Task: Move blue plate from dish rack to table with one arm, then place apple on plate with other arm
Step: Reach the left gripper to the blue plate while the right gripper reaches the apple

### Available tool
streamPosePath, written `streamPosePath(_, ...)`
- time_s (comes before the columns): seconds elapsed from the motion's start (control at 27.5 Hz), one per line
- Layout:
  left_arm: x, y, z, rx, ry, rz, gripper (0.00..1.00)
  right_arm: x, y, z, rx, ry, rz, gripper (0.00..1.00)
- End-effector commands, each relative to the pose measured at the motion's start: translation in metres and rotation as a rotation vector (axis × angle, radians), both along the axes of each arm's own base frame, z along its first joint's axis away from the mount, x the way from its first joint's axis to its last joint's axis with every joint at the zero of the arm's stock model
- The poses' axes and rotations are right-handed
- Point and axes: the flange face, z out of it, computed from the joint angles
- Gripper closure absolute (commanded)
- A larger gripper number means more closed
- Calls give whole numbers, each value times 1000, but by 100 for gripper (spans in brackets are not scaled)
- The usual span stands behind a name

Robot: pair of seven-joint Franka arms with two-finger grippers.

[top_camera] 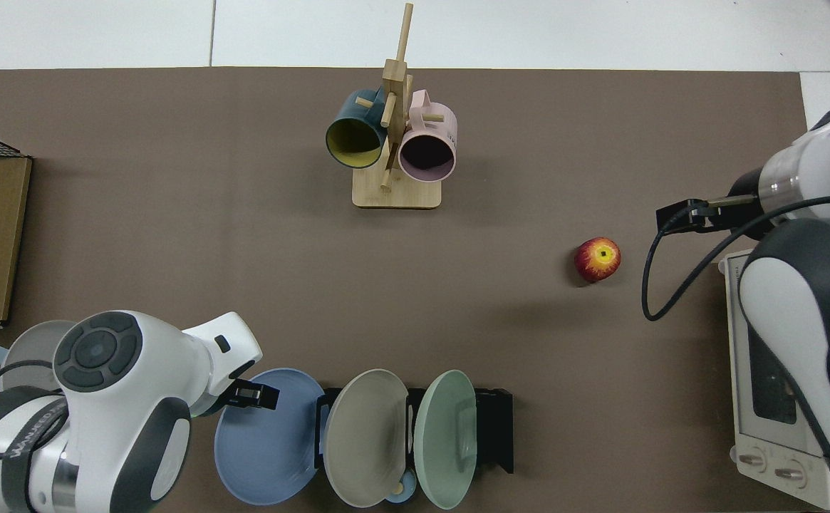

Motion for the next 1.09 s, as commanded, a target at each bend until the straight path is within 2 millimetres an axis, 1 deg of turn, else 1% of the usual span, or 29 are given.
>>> streamPosePath(0.0,-16,1,3,5,2,16,1,-6,3,-36,-7,41,11,0)
streamPosePath(0.15,-21,-8,3,23,25,4,7,-17,4,-71,-9,71,-2,0)
streamPosePath(0.18,-22,-10,4,24,26,2,11,-19,4,-78,-9,71,0,0)
streamPosePath(0.22,-23,-10,4,27,32,5,17,-22,3,-85,-9,72,-2,0)
streamPosePath(0.25,-23,-10,6,30,35,10,23,-24,3,-92,-9,77,-3,0)
streamPosePath(0.29,-24,-11,8,33,39,7,32,-26,4,-98,-9,77,-3,0)
streamPosePath(0.36,-24,-11,11,36,48,6,53,-24,14,-104,-8,57,10,0)
streamPosePath(0.4,-25,-10,12,37,54,7,61,-24,20,-108,-8,48,14,0)
streamPosePath(0.44,-25,-10,15,40,59,6,72,-22,24,-112,-8,40,6,0)
streamPosePath(0.47,-24,-10,17,41,64,6,81,-20,26,-119,-8,38,-8,0)
streamPosePath(0.55,-24,-10,21,45,76,4,95,-14,38,-131,-8,26,-5,0)
streamPosePath(0.58,-24,-10,24,46,80,4,100,-10,39,-139,-8,18,-1,0)
streamPosePath(0.69,-23,-10,33,49,97,3,100,3,37,-158,-7,-11,-6,0)
streamPosePath(0.87,-20,-10,53,51,107,0,100,21,42,-187,-7,-18,-10,0)
streamPosePath(0.98,-12,-7,78,93,81,-20,100,27,43,-207,-9,-27,0,0)
streamPosePath(1.05,-8,-3,91,119,76,-28,100,28,42,-218,-14,-20,3,0)
